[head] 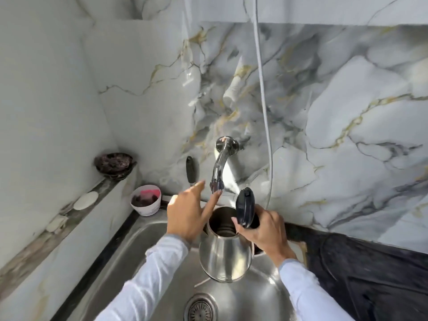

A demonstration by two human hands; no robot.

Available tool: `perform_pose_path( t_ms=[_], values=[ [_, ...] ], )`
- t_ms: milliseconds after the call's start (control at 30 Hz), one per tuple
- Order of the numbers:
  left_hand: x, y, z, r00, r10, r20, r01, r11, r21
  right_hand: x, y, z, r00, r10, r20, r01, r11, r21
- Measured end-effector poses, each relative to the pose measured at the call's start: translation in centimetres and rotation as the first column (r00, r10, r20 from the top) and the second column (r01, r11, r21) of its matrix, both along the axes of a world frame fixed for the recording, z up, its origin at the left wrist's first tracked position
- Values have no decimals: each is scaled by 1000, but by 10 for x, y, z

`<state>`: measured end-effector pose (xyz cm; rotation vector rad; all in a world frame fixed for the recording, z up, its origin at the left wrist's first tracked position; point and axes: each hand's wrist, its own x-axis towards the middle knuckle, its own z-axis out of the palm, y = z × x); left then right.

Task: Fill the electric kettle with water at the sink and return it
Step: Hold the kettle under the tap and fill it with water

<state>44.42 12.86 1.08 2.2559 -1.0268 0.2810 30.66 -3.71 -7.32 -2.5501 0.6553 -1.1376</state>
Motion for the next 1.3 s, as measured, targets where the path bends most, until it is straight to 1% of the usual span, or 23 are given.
perform_pose_path(
  t_ms=[67, 167, 233, 367, 467, 567, 633, 733, 800, 833, 900, 933, 967, 1000, 1033, 1133, 1200, 1267, 1300],
  values=[
    [7, -20, 10, 997, 54, -50, -54, 999, 4, 6, -1, -6, 1000, -13, -8, 13, 1000, -3],
    [7, -44, 17, 981, 137, -134, -122, 986, 110, 11, 0, -10, 998, -53, -25, 52, 998, -22],
    [6, -52, 16, 969, 182, -166, -166, 981, 104, 13, 1, -11, 998, -60, -25, 59, 997, -41],
    [0, -56, 11, 967, 199, -162, -193, 980, 52, 19, 4, -8, 998, -54, -34, 53, 999, -11],
    [-1, -56, 10, 965, 200, -172, -200, 980, 15, 25, 7, -4, 999, -41, -12, 41, 999, -18],
    [5, -53, 9, 966, 199, -166, -197, 980, 29, 30, 10, -1, 999, -48, 2, 48, 998, -30],
    [7, -54, 10, 969, 189, -158, -185, 982, 38, 33, 10, -2, 998, -56, 2, 56, 998, -11],
    [7, -57, 9, 973, 131, -189, -133, 991, 3, 35, 11, -4, 999, -52, -16, 52, 998, 28],
    [12, -53, 7, 964, 36, -262, -52, 997, -53, 35, 10, -3, 998, -57, -19, 57, 998, 24],
    [17, -49, 5, 944, -41, -328, 5, 994, -110, 35, 10, -2, 998, -59, -16, 59, 998, 18],
    [26, -42, 2, 853, -200, -481, 94, 967, -235, 34, 9, 1, 998, -57, -18, 57, 998, 9],
    [29, -38, 1, 806, -262, -531, 130, 953, -273, 35, 9, 3, 998, -54, -18, 54, 998, 9],
    [32, -33, 0, 784, -307, -539, 178, 944, -279, 35, 8, 4, 998, -55, -19, 55, 998, 15],
    [33, -28, -1, 798, -329, -505, 233, 941, -244, 35, 8, 4, 998, -58, -22, 59, 998, 26],
    [35, -23, -4, 828, -337, -448, 286, 941, -178, 35, 7, 5, 998, -63, -24, 64, 997, 33],
    [31, -1, -13, 899, -329, -289, 367, 926, 87, 36, 3, 8, 998, -61, -19, 61, 998, 29],
    [28, 11, -26, 942, -314, -117, 334, 909, 250, 36, 2, 11, 999, -49, -20, 49, 999, 22],
    [26, 18, -40, 955, -288, 67, 239, 885, 400, 37, 1, 13, 998, -58, -11, 58, 998, 15],
    [25, 21, -45, 955, -272, 118, 193, 872, 450, 37, 1, 14, 998, -64, -11, 64, 998, 20]
  ],
)
